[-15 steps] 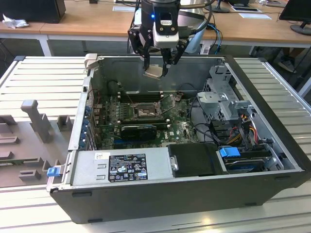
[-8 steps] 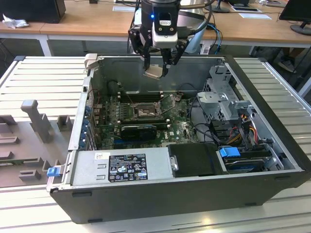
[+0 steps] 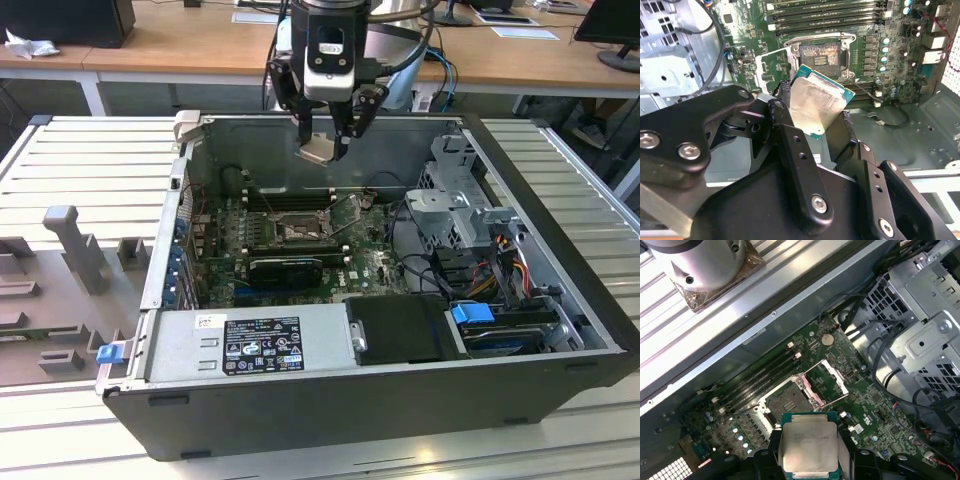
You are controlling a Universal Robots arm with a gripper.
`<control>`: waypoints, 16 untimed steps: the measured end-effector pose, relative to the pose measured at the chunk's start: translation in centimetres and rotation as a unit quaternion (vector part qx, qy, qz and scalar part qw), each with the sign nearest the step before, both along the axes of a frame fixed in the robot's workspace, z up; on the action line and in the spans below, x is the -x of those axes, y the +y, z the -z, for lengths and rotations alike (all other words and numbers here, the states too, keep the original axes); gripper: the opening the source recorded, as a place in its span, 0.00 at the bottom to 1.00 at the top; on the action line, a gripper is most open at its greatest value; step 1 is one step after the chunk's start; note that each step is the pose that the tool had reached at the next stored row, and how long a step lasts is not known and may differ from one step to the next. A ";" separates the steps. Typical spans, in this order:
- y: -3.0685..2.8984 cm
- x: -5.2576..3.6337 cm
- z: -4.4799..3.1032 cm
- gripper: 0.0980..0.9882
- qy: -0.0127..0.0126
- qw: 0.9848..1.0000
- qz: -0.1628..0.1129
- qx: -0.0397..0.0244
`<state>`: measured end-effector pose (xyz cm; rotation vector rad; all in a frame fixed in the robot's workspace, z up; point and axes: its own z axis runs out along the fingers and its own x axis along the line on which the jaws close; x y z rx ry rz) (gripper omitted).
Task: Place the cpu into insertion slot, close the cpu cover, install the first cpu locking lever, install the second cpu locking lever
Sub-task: 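Place the cpu into insertion slot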
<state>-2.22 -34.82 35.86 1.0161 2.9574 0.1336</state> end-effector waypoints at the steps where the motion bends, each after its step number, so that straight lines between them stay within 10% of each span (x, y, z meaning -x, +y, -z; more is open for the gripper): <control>1: 0.00 0.00 0.04 0.48 0.000 1.000 0.004 0.000; 11: 0.00 -0.06 0.77 0.48 0.000 1.000 0.024 0.001; 16: 0.00 -0.06 0.84 0.48 0.000 0.997 0.077 0.001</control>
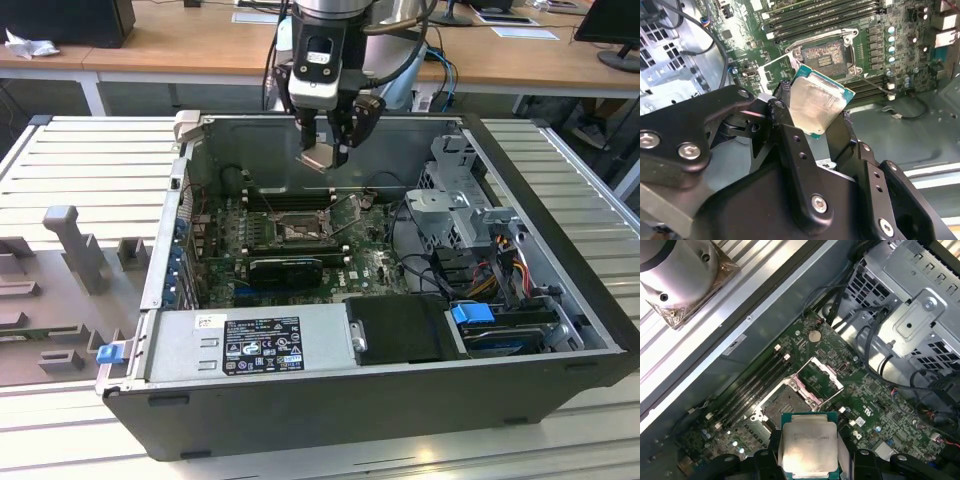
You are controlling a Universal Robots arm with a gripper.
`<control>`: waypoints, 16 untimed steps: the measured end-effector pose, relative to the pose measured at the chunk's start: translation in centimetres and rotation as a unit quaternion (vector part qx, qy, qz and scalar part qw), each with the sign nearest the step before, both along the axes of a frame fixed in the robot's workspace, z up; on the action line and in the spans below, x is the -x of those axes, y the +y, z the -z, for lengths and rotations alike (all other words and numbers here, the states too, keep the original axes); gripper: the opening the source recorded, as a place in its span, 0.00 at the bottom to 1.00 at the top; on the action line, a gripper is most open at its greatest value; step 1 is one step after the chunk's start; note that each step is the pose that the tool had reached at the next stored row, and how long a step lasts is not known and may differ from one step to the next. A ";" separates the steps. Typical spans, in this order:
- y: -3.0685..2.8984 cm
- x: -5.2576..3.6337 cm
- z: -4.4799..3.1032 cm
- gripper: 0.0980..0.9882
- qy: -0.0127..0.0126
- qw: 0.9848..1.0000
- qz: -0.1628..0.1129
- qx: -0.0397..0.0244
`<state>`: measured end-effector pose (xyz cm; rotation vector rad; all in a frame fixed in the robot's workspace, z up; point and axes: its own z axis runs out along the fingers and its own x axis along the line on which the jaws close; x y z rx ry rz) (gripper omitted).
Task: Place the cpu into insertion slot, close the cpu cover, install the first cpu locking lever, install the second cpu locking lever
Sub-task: 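Place the cpu into insertion slot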
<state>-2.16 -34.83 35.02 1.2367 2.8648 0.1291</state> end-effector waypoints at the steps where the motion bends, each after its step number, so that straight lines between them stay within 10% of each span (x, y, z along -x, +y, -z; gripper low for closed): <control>1: 0.00 0.00 0.01 0.48 0.000 1.000 0.008 0.000; 16: 0.00 0.00 0.12 0.48 0.000 0.995 0.101 0.000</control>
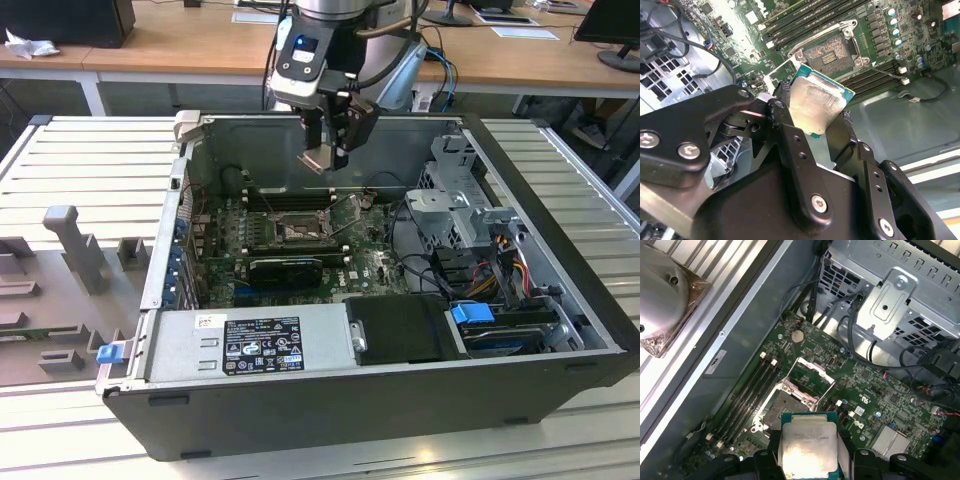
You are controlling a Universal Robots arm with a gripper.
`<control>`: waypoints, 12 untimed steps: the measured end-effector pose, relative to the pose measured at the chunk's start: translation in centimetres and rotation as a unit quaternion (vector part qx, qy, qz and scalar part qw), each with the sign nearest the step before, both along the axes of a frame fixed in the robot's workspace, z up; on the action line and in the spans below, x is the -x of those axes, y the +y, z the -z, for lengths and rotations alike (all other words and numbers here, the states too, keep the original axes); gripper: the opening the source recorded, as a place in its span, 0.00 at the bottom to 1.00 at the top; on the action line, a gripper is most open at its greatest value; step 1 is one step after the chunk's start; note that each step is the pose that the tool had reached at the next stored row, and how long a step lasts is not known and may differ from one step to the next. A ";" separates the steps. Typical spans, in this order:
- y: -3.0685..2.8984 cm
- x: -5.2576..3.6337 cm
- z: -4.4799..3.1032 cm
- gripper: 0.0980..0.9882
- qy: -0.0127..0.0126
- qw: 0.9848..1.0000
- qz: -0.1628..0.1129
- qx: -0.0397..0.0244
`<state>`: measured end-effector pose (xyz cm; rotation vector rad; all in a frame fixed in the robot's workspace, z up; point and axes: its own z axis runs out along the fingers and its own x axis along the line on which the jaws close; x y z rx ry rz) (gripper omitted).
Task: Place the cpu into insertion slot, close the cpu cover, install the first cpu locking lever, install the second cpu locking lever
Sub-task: 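Place the cpu into insertion slot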
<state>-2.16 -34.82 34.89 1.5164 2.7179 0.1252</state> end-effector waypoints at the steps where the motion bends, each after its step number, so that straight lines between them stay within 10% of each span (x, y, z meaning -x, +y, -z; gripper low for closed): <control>1: 0.00 0.00 0.01 0.48 0.000 1.000 0.003 0.000; 12: 0.00 0.00 0.11 0.48 0.000 0.999 0.052 0.000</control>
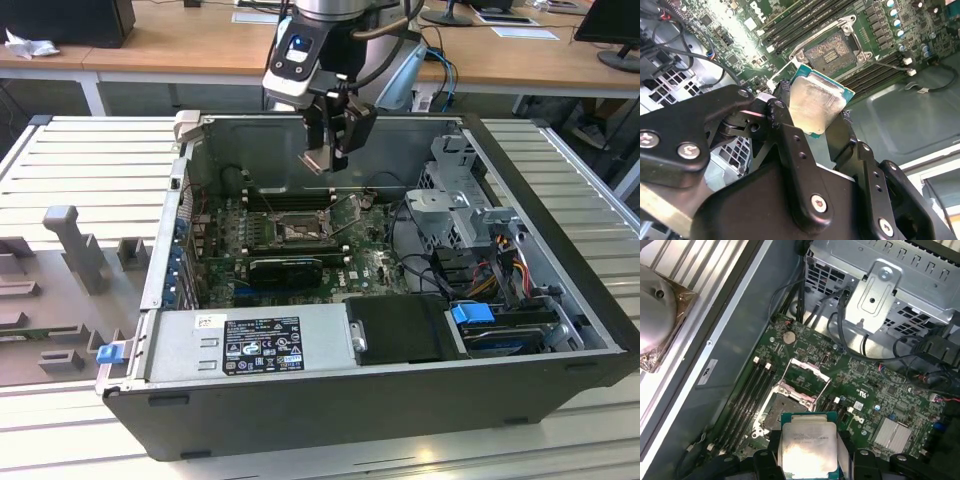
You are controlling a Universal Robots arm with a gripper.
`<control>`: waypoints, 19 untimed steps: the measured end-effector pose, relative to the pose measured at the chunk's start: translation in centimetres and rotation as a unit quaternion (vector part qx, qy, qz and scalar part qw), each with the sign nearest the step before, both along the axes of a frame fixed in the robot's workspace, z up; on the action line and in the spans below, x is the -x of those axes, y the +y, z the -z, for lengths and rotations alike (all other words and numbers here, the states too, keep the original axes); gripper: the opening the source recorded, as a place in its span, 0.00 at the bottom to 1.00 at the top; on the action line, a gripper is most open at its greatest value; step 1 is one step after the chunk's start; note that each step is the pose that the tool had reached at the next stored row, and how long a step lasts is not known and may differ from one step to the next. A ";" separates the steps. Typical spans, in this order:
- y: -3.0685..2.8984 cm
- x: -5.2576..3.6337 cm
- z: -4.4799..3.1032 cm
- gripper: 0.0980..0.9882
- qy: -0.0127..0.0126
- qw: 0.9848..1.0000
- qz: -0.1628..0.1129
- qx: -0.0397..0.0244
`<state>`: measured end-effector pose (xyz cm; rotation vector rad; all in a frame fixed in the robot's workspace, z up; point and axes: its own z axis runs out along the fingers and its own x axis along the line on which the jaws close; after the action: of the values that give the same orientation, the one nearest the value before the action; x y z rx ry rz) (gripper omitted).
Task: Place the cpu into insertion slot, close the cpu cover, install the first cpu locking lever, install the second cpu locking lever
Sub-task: 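Place the cpu into insertion slot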
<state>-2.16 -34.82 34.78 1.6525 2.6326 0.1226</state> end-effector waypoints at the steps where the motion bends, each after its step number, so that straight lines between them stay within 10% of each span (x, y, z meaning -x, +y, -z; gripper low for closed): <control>1: 0.00 0.00 0.02 0.48 0.000 1.000 0.006 0.000; 12: 0.00 0.00 0.13 0.48 0.000 0.998 0.057 0.000; 19: 0.00 0.00 0.42 0.48 0.000 0.993 0.119 0.000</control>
<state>-2.16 -34.82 34.37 1.9481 2.4105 0.1155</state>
